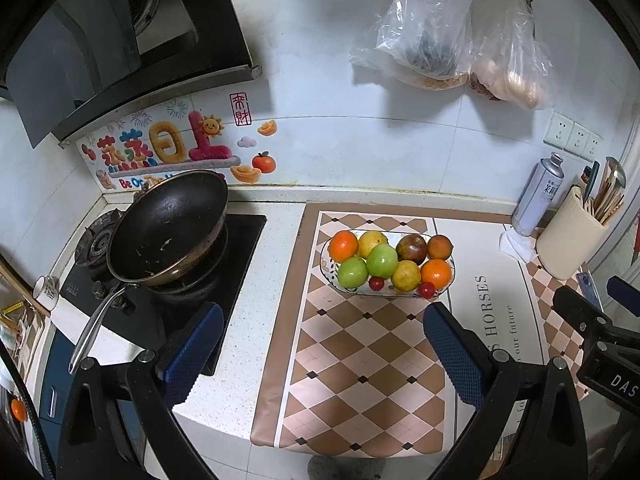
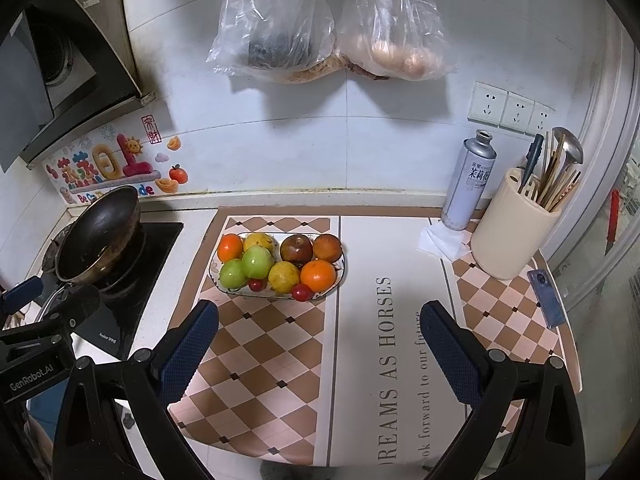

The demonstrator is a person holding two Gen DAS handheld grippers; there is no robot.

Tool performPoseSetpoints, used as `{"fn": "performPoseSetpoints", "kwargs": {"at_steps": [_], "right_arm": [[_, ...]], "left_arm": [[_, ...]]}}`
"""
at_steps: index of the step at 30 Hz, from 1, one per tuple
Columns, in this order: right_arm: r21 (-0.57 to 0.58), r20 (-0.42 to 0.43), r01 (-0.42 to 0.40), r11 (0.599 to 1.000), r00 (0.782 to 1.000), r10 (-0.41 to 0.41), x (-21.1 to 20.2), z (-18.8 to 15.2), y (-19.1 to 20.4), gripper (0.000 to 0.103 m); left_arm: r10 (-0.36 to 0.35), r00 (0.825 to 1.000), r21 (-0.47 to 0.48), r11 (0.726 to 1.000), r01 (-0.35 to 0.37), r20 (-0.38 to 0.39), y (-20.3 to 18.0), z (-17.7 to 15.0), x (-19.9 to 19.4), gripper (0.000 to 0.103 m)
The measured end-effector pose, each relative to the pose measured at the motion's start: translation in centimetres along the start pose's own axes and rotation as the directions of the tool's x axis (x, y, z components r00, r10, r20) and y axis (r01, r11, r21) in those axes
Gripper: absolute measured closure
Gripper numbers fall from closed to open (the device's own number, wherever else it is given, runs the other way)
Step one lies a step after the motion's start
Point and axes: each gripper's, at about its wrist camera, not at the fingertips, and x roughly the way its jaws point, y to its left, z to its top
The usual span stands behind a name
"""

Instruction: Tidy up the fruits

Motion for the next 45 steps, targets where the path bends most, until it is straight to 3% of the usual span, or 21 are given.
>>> {"fn": "performPoseSetpoints", "kwargs": {"at_steps": [45], "right_arm": [[-0.012, -0.01, -0.005, 1.0, 1.0, 0.005, 0.3, -0.07, -0.6, 0.0]], "left_arm": [[-0.011, 1.0, 0.003, 1.0, 0.011, 0.005, -0.96, -0.27, 0.08, 0.0]]}}
